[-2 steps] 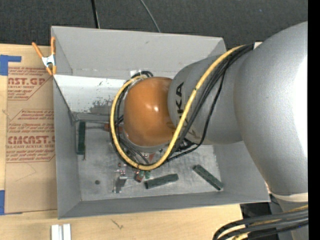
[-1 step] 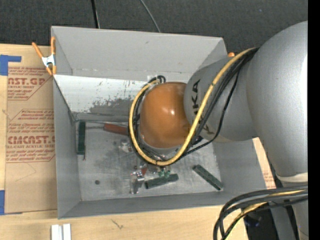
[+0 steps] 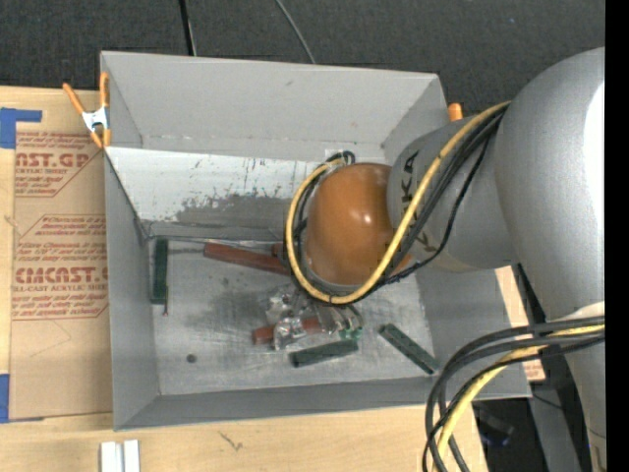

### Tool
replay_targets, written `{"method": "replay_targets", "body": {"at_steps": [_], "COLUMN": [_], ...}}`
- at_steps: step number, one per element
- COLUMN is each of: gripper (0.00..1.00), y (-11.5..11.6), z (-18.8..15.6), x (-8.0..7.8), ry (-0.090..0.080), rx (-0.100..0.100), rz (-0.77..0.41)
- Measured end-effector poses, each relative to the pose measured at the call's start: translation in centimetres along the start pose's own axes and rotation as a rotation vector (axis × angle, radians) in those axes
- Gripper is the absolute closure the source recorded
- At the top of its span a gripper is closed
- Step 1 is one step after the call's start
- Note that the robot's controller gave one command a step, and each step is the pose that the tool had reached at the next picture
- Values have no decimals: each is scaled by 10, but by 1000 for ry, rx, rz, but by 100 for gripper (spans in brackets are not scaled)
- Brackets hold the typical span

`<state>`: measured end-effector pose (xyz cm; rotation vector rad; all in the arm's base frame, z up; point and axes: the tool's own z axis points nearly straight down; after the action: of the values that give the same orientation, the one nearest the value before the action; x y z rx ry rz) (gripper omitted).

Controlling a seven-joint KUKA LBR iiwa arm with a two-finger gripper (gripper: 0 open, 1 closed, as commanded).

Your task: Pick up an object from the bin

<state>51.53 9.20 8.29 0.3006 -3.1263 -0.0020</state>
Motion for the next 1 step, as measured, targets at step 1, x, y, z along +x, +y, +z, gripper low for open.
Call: {"method": "replay_targets", "body": {"at_steps": [1], "gripper": [100], "y": [0], "z": [0], "x": [0], "ry": [0], "rx": [0], "rz": [0]}}
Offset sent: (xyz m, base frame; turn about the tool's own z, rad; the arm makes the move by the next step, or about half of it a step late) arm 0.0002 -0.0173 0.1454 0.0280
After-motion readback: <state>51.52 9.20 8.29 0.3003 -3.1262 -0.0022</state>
